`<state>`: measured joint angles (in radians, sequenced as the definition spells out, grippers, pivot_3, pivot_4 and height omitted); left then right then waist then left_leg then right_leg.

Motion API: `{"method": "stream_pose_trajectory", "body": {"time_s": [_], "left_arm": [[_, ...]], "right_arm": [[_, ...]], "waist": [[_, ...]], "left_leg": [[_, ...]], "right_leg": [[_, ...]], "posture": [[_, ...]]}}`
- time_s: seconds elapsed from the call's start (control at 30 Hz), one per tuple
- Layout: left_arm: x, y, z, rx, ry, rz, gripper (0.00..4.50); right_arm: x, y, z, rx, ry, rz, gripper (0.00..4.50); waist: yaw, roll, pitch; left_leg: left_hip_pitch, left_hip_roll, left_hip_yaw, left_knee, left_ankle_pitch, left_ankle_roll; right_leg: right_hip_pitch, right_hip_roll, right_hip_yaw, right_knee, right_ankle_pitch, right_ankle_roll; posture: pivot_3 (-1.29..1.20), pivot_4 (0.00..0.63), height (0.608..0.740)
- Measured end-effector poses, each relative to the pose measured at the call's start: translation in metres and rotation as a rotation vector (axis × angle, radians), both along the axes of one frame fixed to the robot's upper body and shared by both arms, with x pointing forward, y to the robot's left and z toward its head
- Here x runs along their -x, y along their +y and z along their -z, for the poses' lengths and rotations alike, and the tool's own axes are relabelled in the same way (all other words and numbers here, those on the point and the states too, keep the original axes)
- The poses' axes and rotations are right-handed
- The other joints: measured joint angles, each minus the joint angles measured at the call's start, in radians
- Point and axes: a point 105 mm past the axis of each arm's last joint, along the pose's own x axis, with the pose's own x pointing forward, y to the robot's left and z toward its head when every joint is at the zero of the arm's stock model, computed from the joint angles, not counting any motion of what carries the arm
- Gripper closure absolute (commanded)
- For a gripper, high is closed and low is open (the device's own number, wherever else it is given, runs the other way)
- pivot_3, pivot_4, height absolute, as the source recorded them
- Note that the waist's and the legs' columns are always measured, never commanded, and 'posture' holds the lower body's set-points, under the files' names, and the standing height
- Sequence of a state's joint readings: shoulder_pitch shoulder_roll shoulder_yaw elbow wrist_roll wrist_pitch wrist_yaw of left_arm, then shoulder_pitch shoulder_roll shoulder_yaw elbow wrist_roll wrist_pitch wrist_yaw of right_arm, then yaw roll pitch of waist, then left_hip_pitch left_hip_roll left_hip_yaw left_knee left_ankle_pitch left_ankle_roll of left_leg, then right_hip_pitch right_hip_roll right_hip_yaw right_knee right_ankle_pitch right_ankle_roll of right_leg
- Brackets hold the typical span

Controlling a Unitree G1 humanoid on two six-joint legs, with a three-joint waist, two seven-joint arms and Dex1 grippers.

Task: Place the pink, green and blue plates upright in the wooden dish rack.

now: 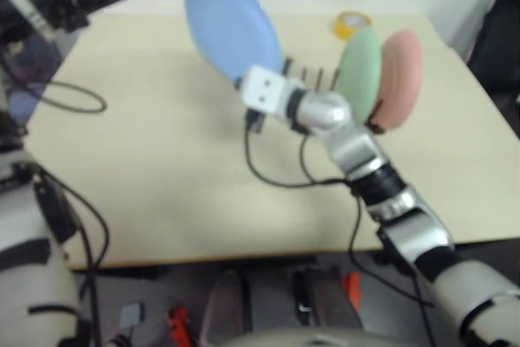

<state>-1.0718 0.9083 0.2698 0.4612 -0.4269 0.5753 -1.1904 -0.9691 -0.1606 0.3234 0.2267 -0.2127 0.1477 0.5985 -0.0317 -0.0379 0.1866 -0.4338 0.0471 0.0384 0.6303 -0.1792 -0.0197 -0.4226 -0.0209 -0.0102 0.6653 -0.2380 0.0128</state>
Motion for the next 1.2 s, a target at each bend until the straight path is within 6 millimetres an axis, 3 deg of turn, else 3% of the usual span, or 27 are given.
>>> {"method": "stream_pose_trajectory", "body": {"time_s": [0.17, 0.37, 0.47, 0.77, 0.97, 1.2], "left_arm": [[0.009, -0.009, 0.052, -0.052, 0.125, 0.120, 1.52], [0.013, -0.023, 0.061, -0.106, 0.141, 0.183, 1.52], [0.010, -0.027, 0.078, -0.153, 0.189, 0.188, 1.52], [0.003, -0.043, 0.103, -0.191, 0.243, 0.214, 1.52], [0.002, -0.046, 0.114, -0.197, 0.274, 0.222, 1.52], [0.003, -0.050, 0.112, -0.210, 0.260, 0.220, 1.52]], "right_arm": [[-0.007, -0.032, -0.052, -0.327, 0.188, -0.026, 4.50], [-0.012, -0.088, -0.110, -0.697, 0.397, -0.070, 4.50], [-0.005, -0.109, -0.130, -0.811, 0.494, -0.125, 4.50], [0.017, -0.118, -0.108, -0.850, 0.797, -0.138, 4.50], [0.013, -0.125, -0.058, -0.797, 0.928, 0.012, 4.50], [0.012, -0.129, -0.055, -0.780, 0.925, 0.043, 4.50]], "waist": [[0.009, -0.001, -0.001], [0.008, 0.000, 0.000], [0.005, 0.000, 0.000], [0.001, 0.000, 0.000], [0.002, 0.000, 0.000], [0.001, 0.001, 0.000]], "left_leg": [[0.000, 0.000, -0.002, 0.001, 0.002, -0.002], [0.000, 0.000, -0.002, -0.001, 0.002, -0.002], [0.000, 0.001, -0.001, -0.002, 0.002, -0.002], [0.000, 0.001, -0.002, -0.003, 0.002, -0.002], [0.000, 0.001, -0.002, -0.002, 0.002, -0.002], [0.000, 0.000, -0.002, -0.003, 0.002, -0.002]], "right_leg": [[0.002, -0.001, -0.002, 0.000, 0.001, -0.001], [0.001, -0.001, -0.001, 0.000, 0.001, -0.003], [0.001, -0.001, -0.001, 0.000, 0.000, -0.004], [0.000, 0.001, -0.001, 0.000, -0.001, -0.005], [0.000, 0.001, 0.000, 0.000, -0.002, -0.002], [0.000, 0.002, 0.000, -0.001, -0.003, -0.001]], "posture": [[0.00, 0.150, 0.740], [0.00, 0.150, 0.740], [0.00, 0.150, 0.740], [0.00, 0.150, 0.740], [0.00, 0.150, 0.740], [0.00, 0.150, 0.740]]}}
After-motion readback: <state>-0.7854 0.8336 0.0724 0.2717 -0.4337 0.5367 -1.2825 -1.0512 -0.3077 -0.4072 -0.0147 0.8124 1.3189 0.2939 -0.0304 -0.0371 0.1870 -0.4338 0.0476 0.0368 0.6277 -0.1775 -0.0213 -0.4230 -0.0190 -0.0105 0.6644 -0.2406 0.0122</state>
